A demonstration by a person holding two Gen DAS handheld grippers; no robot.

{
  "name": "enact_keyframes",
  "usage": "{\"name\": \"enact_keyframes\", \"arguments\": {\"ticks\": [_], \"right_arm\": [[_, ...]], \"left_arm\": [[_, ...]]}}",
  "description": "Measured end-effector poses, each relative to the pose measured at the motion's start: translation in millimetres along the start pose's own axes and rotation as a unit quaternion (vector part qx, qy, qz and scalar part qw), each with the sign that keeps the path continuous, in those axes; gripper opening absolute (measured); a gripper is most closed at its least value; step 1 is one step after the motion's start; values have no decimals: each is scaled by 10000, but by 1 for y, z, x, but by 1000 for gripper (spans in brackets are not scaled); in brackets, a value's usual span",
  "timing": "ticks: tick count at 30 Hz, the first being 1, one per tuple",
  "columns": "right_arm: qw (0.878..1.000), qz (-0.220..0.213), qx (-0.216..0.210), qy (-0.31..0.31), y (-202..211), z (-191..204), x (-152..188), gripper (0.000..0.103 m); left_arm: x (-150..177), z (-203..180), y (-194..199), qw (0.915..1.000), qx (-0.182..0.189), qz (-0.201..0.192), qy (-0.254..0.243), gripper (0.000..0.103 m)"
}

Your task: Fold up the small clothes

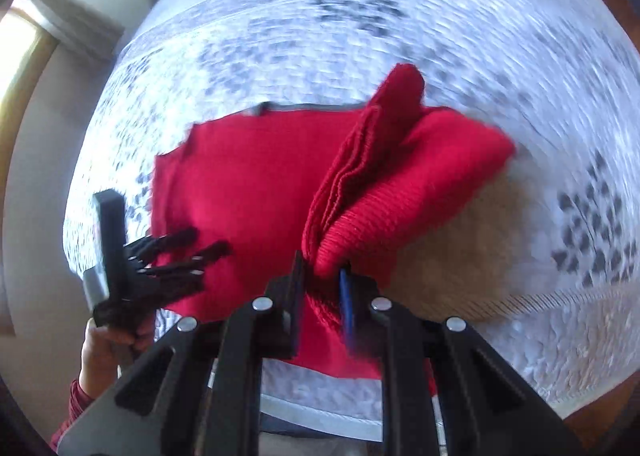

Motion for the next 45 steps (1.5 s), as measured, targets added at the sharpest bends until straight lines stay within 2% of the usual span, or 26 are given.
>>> {"name": "enact_keyframes", "arguments": {"ticks": [4, 6, 7, 9, 12, 13, 15, 16, 21, 24, 28, 30, 32, 33, 38, 40, 42, 45], "right_arm": [[9993, 198, -101, 301, -26, 39, 0, 14], [9973, 330, -50, 653, -42, 59, 6, 16], [9961, 391, -22, 797, -46, 67, 10, 17], [9951, 482, -77, 856, -52, 75, 17, 29], [9957, 428, -428, 703, -42, 74, 24, 33], [9960, 339, -527, 630, -32, 71, 25, 36], [9962, 179, -652, 542, -16, 64, 26, 62], [9960, 37, -686, 564, -4, 60, 27, 65], [9943, -193, -440, 950, 20, 46, 54, 65], [9893, -5, -469, 1381, 6, 55, 92, 65], [9833, 48, -388, 1778, -14, 69, 122, 65], [9851, 262, -547, 1607, -26, 72, 131, 65], [9898, 525, -720, 1113, -37, 68, 135, 62], [9911, 560, -787, 911, -40, 65, 135, 60], [9932, 739, -895, 79, -40, 43, 136, 61], [9912, 701, -1033, -431, -38, 31, 134, 64], [9899, 599, -970, -843, -37, 17, 130, 64], [9875, 546, -943, -1140, -38, 7, 123, 64]], "left_arm": [[1, -1, 1, 10000, 11, -25, -13, 68], [2, -1, 1, 10000, 19, -11, -15, 69], [2, -1, 1, 10000, 38, -8, -19, 70], [3, -2, 1, 10000, 48, -4, -34, 70], [3, -3, 1, 10000, 55, -5, -47, 71], [3, -4, 0, 10000, 49, -7, -51, 71], [3, -6, 0, 10000, 41, -7, -78, 72], [3, -7, -1, 10000, 28, -2, -92, 73], [1, -11, -5, 9999, 29, 6, -109, 74], [-1, -12, -7, 9999, 93, 10, -91, 74], [-3, -12, -7, 9999, 93, 78, -95, 74], [-6, -11, -9, 9998, 108, 146, -83, 74], [-9, -10, -11, 9997, 127, 199, -59, 75], [-10, -10, -12, 9997, 137, 212, -52, 76], [-10, -14, -16, 9996, 130, 210, -150, 80], [-11, -17, -18, 9996, 98, 216, -165, 81], [-10, -20, -20, 9996, 64, 224, -189, 82], [-10, -23, -22, 9995, 56, 222, -201, 82]]}}
Point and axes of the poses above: each gripper's, at about its wrist camera, not at the fingertips, and y roughly against the way its jaws point, z to its left, x to its underside, the point moved 4 cm from there along -y, roughly the way its jaws point, and after that the axes turned 13 degrees about -z, right-handed, at the moved point
